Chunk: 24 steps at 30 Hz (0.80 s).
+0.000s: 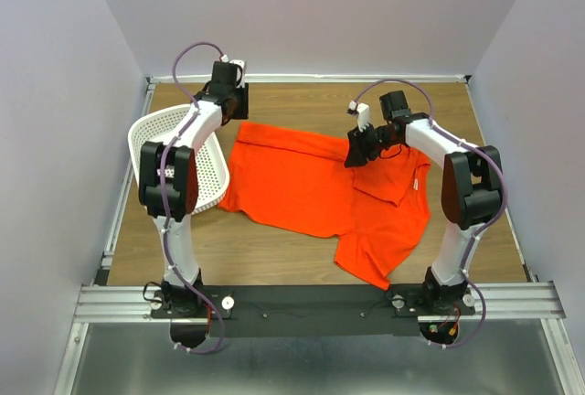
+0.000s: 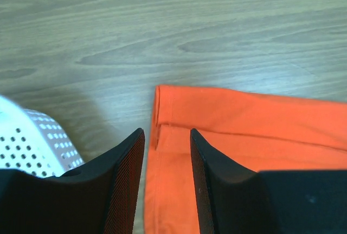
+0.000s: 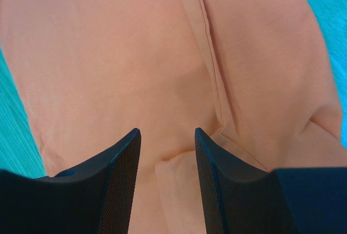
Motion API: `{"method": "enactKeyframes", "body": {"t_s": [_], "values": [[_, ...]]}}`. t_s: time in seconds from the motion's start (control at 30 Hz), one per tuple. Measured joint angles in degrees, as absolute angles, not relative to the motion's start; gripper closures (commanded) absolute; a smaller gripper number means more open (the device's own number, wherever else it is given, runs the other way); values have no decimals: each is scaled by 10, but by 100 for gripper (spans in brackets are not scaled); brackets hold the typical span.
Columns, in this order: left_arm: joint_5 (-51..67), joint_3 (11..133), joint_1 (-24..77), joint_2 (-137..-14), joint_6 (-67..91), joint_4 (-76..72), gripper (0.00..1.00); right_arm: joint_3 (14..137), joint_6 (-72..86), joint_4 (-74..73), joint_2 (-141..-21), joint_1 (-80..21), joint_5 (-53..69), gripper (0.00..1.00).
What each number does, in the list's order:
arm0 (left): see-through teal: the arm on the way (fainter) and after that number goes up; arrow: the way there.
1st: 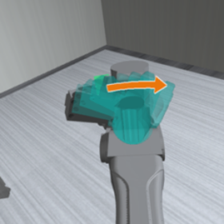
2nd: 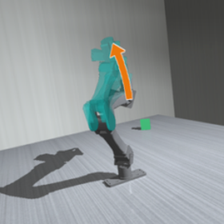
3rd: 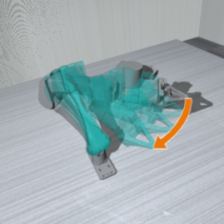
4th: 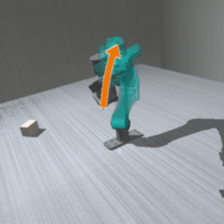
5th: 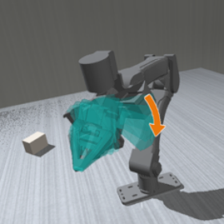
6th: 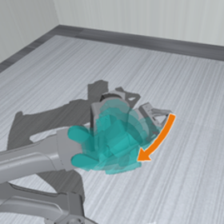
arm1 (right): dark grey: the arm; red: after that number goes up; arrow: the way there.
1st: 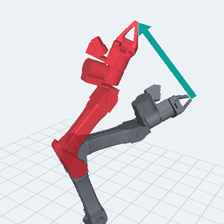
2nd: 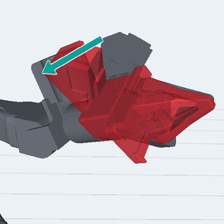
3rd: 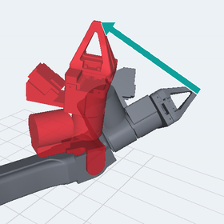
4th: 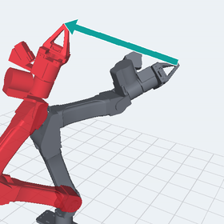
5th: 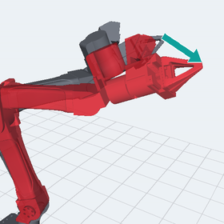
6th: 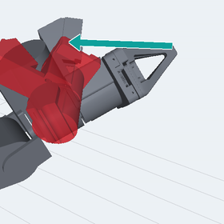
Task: Fold and stack the t-shirts
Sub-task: Fold the tshirt
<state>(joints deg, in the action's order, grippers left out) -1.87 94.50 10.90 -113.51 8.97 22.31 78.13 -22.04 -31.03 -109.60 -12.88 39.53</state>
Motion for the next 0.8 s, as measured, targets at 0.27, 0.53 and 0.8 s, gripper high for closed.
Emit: {"method": "enactKeyframes", "body": {"t_s": [0.27, 0.53, 0.8], "values": [[-20, 956, 109, -1216, 86, 255, 54, 781, -220, -310, -1096, -123, 395, 48], [-20, 978, 109, -1231, 79, 263, 58, 781, -220, -310, -1096, -120, 395, 48], [-19, 980, 109, -1245, 75, 264, 61, 781, -220, -310, -1096, -117, 396, 48]]}}
